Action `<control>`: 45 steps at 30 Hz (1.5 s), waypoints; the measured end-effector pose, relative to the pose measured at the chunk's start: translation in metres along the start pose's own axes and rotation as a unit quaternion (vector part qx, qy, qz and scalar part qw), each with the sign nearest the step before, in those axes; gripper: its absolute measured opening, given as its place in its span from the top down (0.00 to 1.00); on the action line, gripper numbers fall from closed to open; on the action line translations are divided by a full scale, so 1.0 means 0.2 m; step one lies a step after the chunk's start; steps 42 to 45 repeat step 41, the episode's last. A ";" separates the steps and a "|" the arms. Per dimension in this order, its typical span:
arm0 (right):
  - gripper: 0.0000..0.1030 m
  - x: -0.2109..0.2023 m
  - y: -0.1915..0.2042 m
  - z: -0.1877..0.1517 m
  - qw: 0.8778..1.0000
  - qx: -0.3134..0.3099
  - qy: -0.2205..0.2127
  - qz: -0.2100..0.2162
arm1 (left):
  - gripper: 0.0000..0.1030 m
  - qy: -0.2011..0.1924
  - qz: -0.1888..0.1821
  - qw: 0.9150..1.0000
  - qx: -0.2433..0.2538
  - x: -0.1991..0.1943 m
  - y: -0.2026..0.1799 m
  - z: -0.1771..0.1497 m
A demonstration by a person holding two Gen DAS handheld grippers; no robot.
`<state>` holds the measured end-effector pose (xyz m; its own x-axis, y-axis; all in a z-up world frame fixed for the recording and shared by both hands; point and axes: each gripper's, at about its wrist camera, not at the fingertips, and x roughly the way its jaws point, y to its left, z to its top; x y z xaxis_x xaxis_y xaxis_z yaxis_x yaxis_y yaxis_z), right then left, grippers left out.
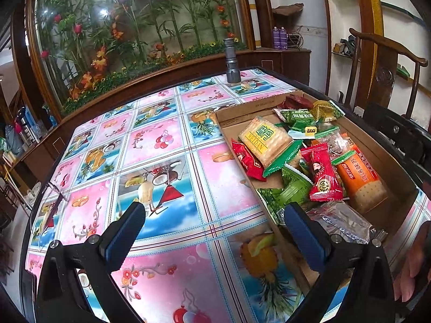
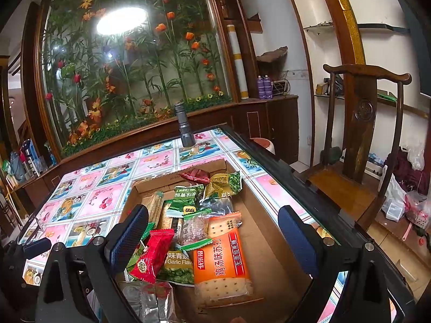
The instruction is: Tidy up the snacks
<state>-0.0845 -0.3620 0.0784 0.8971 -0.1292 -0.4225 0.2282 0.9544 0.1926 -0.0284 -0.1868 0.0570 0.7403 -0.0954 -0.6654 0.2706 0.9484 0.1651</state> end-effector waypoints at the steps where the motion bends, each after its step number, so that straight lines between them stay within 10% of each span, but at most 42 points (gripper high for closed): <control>1: 0.04 0.00 0.00 0.00 1.000 0.000 0.000 0.000 | 0.01 -0.001 0.000 1.000 0.001 0.00 0.00 0.00; 45: 0.04 -0.01 -0.03 0.00 1.000 0.009 0.001 -0.001 | 0.01 -0.024 -0.010 1.000 0.013 -0.04 -0.02 0.01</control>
